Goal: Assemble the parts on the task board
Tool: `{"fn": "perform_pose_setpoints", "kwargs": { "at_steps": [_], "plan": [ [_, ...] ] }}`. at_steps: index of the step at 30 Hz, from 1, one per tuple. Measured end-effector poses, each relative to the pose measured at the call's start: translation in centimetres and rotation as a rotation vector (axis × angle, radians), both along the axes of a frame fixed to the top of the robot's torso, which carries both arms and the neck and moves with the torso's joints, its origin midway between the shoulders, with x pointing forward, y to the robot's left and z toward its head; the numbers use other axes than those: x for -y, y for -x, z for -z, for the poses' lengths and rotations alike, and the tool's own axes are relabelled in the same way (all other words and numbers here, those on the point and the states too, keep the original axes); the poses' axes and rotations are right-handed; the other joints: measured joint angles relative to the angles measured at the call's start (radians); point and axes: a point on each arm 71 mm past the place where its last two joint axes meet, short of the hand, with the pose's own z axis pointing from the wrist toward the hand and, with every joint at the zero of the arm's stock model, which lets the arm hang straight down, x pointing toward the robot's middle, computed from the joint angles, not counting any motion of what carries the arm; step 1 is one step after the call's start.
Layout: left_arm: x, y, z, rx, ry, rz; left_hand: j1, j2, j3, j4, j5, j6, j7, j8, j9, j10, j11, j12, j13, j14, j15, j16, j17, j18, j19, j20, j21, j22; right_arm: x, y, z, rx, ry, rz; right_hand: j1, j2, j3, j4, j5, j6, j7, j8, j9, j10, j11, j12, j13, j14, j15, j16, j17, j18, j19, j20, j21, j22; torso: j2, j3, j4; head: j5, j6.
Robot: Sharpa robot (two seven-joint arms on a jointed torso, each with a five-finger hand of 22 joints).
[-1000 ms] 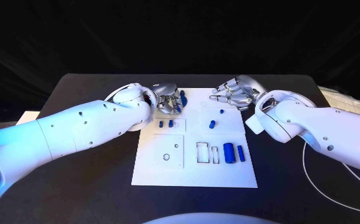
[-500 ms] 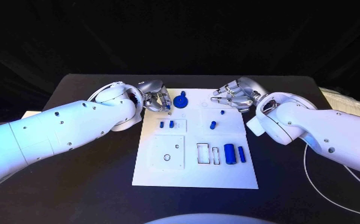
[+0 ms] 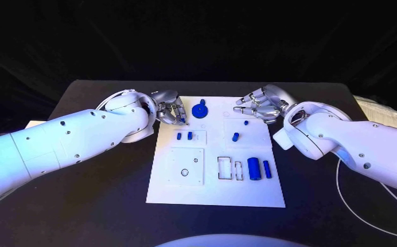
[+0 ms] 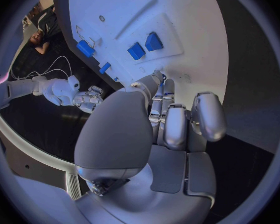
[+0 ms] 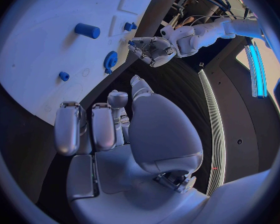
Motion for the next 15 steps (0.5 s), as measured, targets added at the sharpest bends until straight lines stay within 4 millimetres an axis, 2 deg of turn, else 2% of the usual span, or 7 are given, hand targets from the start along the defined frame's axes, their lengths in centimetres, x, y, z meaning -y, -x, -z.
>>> {"fn": "perform_pose_setpoints", "kwargs": {
  "at_steps": [15],
  "plan": [
    [0.74, 0.05, 0.06, -0.004, 0.007, 0.009, -0.004, -0.004, 0.0, 0.0, 0.0, 0.0, 0.0, -0.005, 0.0, 0.0, 0.0, -0.006, 0.0, 0.0, 0.0, 0.0, 0.0, 0.0, 0.0, 0.0, 0.0, 0.0, -0.11, -0.02, 0.08, -0.001, -0.001, -0.001, 0.0, 0.0, 0.0, 0.0, 0.0, 0.0, 0.0, 0.0, 0.0, 0.0, 0.0, 0.0, 0.0, 0.0, 0.0, 0.0, 0.0, 0.0, 0.0, 0.0, 0.0, 0.0, 0.0, 0.0008, 0.0, -0.004, -0.005]
  ]
}}
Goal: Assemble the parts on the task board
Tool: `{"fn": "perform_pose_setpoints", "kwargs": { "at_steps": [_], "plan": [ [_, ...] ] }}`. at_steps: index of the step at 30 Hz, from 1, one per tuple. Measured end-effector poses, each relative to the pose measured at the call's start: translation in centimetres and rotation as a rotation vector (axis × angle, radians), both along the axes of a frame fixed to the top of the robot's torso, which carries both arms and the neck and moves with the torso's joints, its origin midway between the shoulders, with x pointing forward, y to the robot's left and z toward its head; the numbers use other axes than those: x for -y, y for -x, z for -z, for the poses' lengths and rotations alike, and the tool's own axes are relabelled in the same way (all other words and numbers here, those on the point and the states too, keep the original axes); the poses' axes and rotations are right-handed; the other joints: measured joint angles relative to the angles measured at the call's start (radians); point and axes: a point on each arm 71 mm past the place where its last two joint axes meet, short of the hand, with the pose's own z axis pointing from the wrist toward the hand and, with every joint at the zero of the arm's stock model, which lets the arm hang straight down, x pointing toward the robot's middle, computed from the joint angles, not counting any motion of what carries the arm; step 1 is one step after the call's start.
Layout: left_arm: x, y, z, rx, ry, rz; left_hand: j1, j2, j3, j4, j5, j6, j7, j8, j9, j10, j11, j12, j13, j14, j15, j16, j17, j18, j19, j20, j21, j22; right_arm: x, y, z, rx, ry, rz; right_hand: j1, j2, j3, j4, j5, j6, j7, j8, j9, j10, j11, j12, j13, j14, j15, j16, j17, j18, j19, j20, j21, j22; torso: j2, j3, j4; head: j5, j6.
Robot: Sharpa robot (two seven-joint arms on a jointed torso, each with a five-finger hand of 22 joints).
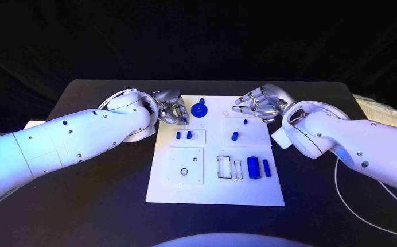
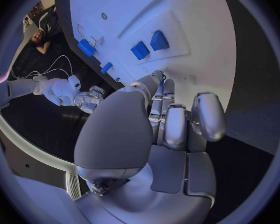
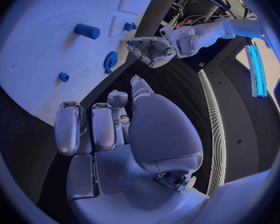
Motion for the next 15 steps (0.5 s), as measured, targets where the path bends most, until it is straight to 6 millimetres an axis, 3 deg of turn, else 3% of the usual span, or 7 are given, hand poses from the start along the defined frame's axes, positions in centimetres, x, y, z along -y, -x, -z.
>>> {"fn": "perform_pose_setpoints", "kwargs": {
  "at_steps": [15],
  "plan": [
    [0.76, -0.1, 0.62, -0.025, -0.018, 0.007, -0.004, 0.004, 0.0, 0.0, 0.0, 0.0, 0.0, -0.003, 0.0, 0.0, 0.0, 0.0, 0.0, 0.0, 0.0, 0.0, -0.004, 0.0, 0.0, 0.0, 0.0, 0.0, -0.13, 0.0, 0.04, -0.001, -0.001, -0.002, 0.004, 0.004, 0.0, 0.0, 0.006, 0.0, 0.0, 0.0, 0.0, 0.0, 0.0, 0.0, 0.0, 0.0, 0.0, 0.0, 0.0, 0.0, 0.0, 0.0, 0.0, 0.0, 0.0, 0.0001, -0.0002, 0.001, -0.004]
  ]
}}
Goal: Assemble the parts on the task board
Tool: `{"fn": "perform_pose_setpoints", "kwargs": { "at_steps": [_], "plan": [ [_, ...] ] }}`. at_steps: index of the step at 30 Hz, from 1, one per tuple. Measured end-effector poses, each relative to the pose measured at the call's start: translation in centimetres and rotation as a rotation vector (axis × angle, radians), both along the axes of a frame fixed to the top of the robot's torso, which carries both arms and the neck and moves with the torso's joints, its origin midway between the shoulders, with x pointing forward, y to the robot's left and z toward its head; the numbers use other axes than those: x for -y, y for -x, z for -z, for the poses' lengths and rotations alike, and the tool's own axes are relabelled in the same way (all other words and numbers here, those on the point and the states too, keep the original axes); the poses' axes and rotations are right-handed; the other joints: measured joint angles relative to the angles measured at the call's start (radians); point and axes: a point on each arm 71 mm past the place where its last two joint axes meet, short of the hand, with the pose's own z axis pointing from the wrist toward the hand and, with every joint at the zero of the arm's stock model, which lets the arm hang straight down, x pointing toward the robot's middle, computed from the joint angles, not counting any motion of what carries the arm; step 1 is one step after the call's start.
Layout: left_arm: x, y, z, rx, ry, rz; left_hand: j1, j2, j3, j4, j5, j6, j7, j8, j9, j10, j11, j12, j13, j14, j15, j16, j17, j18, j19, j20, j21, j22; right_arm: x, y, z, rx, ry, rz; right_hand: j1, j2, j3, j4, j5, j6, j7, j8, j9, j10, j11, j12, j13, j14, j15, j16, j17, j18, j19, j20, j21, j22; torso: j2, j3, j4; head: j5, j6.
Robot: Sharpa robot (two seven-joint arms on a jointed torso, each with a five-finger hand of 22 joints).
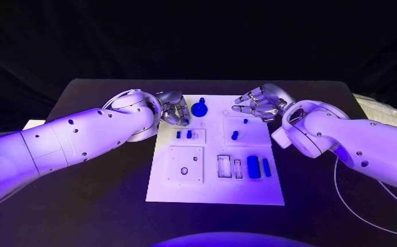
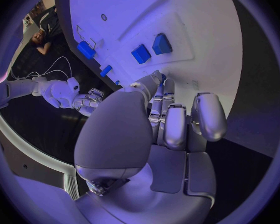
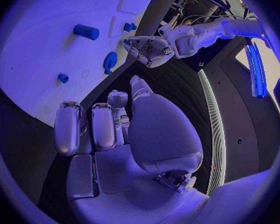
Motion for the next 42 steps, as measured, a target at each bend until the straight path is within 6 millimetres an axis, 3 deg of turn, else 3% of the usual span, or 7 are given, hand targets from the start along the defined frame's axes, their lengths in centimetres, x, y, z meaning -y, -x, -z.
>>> {"fn": "perform_pose_setpoints", "kwargs": {
  "at_steps": [17, 24, 34, 42],
  "plan": [
    [0.25, -0.09, 0.11, -0.008, -0.009, 0.003, 0.0, -0.001, 0.003, -0.003, 0.0, 0.0, 0.0, -0.001, -0.001, 0.0, 0.0, -0.004, 0.0, 0.0, 0.0, -0.004, -0.003, 0.0, 0.0, 0.0, 0.0, 0.0, -0.02, 0.01, 0.02, -0.001, 0.0, -0.001, 0.0, 0.0, -0.003, 0.003, 0.0, 0.0, 0.0, 0.0, 0.0, 0.0, 0.0, 0.0, 0.0, 0.0, 0.0, 0.0, 0.0, 0.0, 0.0, 0.0, 0.0, 0.0, -0.001, 0.0, 0.0007, -0.001, -0.002],
    [0.16, -0.07, 0.47, -0.025, -0.025, 0.005, -0.016, -0.016, 0.019, -0.012, 0.0, -0.051, 0.023, -0.038, -0.016, -0.031, 0.03, -0.039, -0.007, 0.0, 0.011, -0.004, -0.011, 0.0, -0.006, 0.006, -0.005, 0.0, -0.01, 0.01, 0.03, -0.001, 0.0, -0.001, 0.0, 0.0, -0.003, 0.003, 0.0, 0.0, 0.0, 0.0, 0.0, 0.0, 0.0, 0.0, 0.0, 0.0, 0.0, 0.0, 0.0, 0.0, 0.0, 0.0, 0.0, 0.0, -0.001, 0.0001, 0.0002, 0.0, -0.002],
    [0.13, -0.02, 0.63, -0.04, -0.037, 0.01, -0.024, -0.024, 0.036, -0.02, 0.0, -0.097, 0.032, -0.05, -0.036, -0.038, 0.037, -0.055, -0.008, 0.0, 0.018, -0.004, -0.02, 0.0, -0.013, 0.013, -0.01, 0.0, 0.01, 0.01, 0.04, -0.001, 0.001, -0.001, 0.0, 0.0, -0.003, 0.003, 0.0, 0.0, 0.0, 0.0, 0.0, 0.0, 0.0, 0.0, 0.0, 0.0, 0.0, 0.0, 0.0, 0.0, 0.0, 0.0, 0.0, 0.0, -0.001, 0.0004, 0.0, -0.001, -0.003],
    [0.14, -0.02, 0.62, -0.04, -0.037, 0.01, -0.027, -0.027, 0.039, -0.019, 0.0, -0.1, 0.036, -0.05, -0.038, -0.041, 0.041, -0.055, -0.008, 0.0, 0.018, -0.004, -0.022, 0.0, -0.013, 0.013, -0.01, 0.0, 0.04, 0.01, 0.07, -0.002, 0.001, -0.001, 0.0, 0.0, -0.003, 0.003, 0.0, 0.0, 0.0, 0.0, 0.0, 0.0, 0.0, 0.0, 0.0, 0.0, 0.0, 0.0, 0.0, 0.0, 0.0, 0.0, 0.0, 0.0, -0.001, 0.0004, 0.0001, -0.002, -0.002]
  ]
}}
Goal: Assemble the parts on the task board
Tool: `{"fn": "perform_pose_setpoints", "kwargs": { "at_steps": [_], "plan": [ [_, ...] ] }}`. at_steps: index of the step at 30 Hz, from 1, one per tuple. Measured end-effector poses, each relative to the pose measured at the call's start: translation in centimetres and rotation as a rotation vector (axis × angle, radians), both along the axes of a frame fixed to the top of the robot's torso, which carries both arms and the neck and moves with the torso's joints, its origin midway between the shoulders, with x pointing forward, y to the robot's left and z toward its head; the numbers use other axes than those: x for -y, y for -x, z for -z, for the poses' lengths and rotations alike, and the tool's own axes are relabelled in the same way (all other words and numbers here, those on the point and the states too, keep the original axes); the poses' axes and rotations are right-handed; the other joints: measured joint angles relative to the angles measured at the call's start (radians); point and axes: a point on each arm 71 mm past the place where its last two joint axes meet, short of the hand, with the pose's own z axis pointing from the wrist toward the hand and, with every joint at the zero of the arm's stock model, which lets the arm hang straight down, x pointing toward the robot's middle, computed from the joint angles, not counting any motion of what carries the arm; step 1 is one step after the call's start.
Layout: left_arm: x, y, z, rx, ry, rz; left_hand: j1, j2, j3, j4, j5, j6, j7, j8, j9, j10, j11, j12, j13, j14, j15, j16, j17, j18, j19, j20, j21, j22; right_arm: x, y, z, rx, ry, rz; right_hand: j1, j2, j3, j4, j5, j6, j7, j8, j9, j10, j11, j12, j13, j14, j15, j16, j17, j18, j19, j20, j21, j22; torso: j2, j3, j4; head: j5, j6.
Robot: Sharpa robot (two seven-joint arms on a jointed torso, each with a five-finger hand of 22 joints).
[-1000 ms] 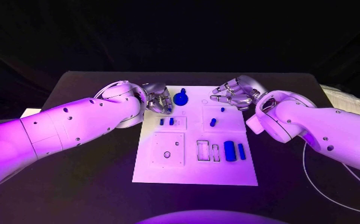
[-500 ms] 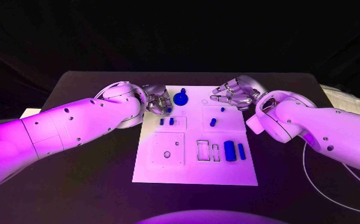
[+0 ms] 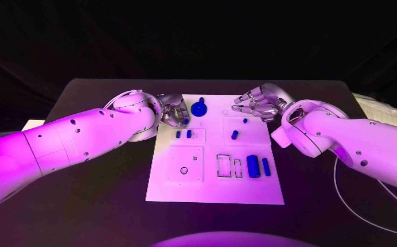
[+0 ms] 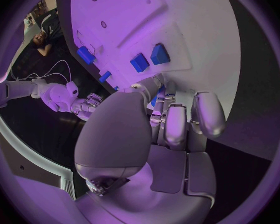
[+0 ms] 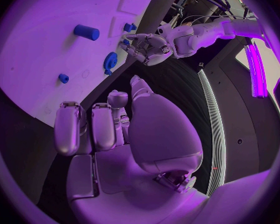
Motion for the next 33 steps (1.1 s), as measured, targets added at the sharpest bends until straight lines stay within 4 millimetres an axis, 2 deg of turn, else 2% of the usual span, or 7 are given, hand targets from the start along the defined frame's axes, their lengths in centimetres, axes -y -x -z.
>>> {"fn": "perform_pose_setpoints", "kwargs": {
  "at_steps": [14, 17, 20, 24, 29, 31, 33],
  "plan": [
    [-0.6, 0.0, -0.1, 0.003, 0.002, -0.009, -0.013, -0.013, 0.022, -0.011, 0.0, -0.05, 0.011, 0.0, -0.026, -0.029, 0.011, -0.027, -0.006, 0.003, 0.011, 0.0, -0.016, 0.0, -0.009, 0.009, -0.03, -0.003, 0.3, -0.1, 0.2, -0.003, 0.004, 0.009, 0.0, 0.0, 0.0, 0.0, 0.0, 0.0, 0.0, 0.0, 0.0, -0.001, -0.001, -0.003, -0.006, 0.0, 0.0, -0.004, -0.004, 0.0, 0.0, 0.0, -0.006, -0.006, 0.0, -0.0012, 0.0002, 0.0, 0.001],
    [-1.0, 0.0, -0.1, 0.003, 0.003, -0.014, -0.015, -0.015, 0.022, -0.011, 0.0, -0.05, 0.011, 0.0, -0.028, -0.032, 0.014, -0.03, -0.008, 0.0, 0.014, 0.0, -0.019, 0.0, -0.013, 0.013, -0.033, -0.007, 0.7, -0.3, 0.4, -0.005, 0.009, 0.019, 0.007, 0.007, -0.004, 0.004, 0.004, -0.004, -0.003, 0.0, 0.0, -0.062, 0.003, -0.131, -0.106, 0.0, 0.0, -0.044, -0.045, 0.0, -0.025, -0.001, -0.028, -0.04, 0.0, -0.0018, -0.0001, 0.0, 0.001],
    [-1.4, 0.0, -0.1, 0.002, 0.005, -0.022, -0.015, -0.015, 0.025, -0.014, 0.0, -0.054, 0.014, 0.0, -0.03, -0.034, 0.016, -0.03, -0.008, 0.0, 0.014, 0.0, -0.019, 0.0, -0.013, 0.013, -0.037, -0.008, 1.1, -0.6, 0.5, -0.007, 0.014, 0.031, 0.012, 0.012, -0.008, 0.012, 0.004, -0.007, -0.004, 0.0, 0.0, -0.113, 0.002, -0.243, -0.201, 0.0, 0.0, -0.096, -0.1, 0.016, -0.047, 0.0, -0.053, -0.079, -0.001, -0.0018, -0.0006, 0.0, 0.002],
    [-2.1, 0.1, -0.4, 0.005, 0.017, -0.038, -0.014, -0.015, 0.025, -0.013, 0.0, -0.054, 0.014, 0.0, -0.031, -0.036, 0.018, -0.03, -0.008, 0.0, 0.014, 0.0, -0.019, 0.0, -0.013, 0.013, -0.037, -0.008, 1.7, -0.9, 0.7, -0.007, 0.027, 0.045, 0.049, 0.013, -0.009, 0.015, 0.004, -0.005, -0.002, 0.0, 0.0, -0.118, 0.001, -0.297, -0.261, 0.0, 0.0, -0.13, -0.134, 0.016, -0.049, 0.002, -0.064, -0.099, -0.002, -0.0019, -0.0007, -0.002, 0.005],
    [-3.3, 0.1, -0.9, 0.001, 0.073, -0.063, -0.006, -0.014, 0.051, -0.029, 0.0, -0.036, 0.013, 0.013, -0.033, -0.032, 0.014, -0.03, -0.006, 0.0, 0.014, 0.0, -0.022, 0.0, -0.02, 0.02, -0.074, -0.027, 2.3, -1.1, 0.8, 0.008, 0.062, 0.045, 0.137, 0.015, 0.033, -0.024, -0.005, -0.003, 0.0, 0.005, 0.002, -0.156, 0.003, -0.394, -0.348, 0.0, 0.0, -0.151, -0.154, 0.016, -0.052, -0.002, -0.07, -0.103, -0.003, -0.0018, -0.0004, -0.001, 0.009],
    [-4.1, 0.2, -1.3, -0.011, 0.137, -0.078, 0.014, -0.005, 0.069, -0.041, 0.0, -0.015, 0.014, 0.024, -0.032, -0.028, 0.011, -0.026, -0.004, -0.018, 0.019, -0.04, -0.087, 0.0, -0.053, 0.02, -0.146, -0.069, 2.5, -1.2, 0.8, 0.026, 0.095, 0.037, 0.167, 0.01, 0.055, -0.032, -0.024, 0.002, -0.005, 0.008, 0.003, -0.172, 0.005, -0.455, -0.407, 0.0, 0.0, -0.159, -0.163, 0.016, -0.052, -0.002, -0.07, -0.103, -0.004, -0.0019, -0.0005, 0.0, 0.01],
    [-4.9, 0.4, -1.6, -0.029, 0.221, -0.094, 0.018, -0.001, 0.083, -0.053, 0.0, -0.005, 0.019, 0.026, -0.032, -0.025, 0.014, -0.02, -0.005, -0.058, 0.02, -0.095, -0.173, 0.024, -0.095, 0.021, -0.238, -0.122, 2.7, -1.2, 0.8, 0.048, 0.131, 0.024, 0.189, 0.0, 0.083, -0.037, -0.044, 0.02, -0.003, 0.011, 0.003, -0.17, 0.005, -0.53, -0.487, 0.004, 0.004, -0.166, -0.171, 0.016, -0.052, -0.002, -0.074, -0.105, -0.004, -0.0018, -0.0006, 0.001, 0.013]
  ]
}}
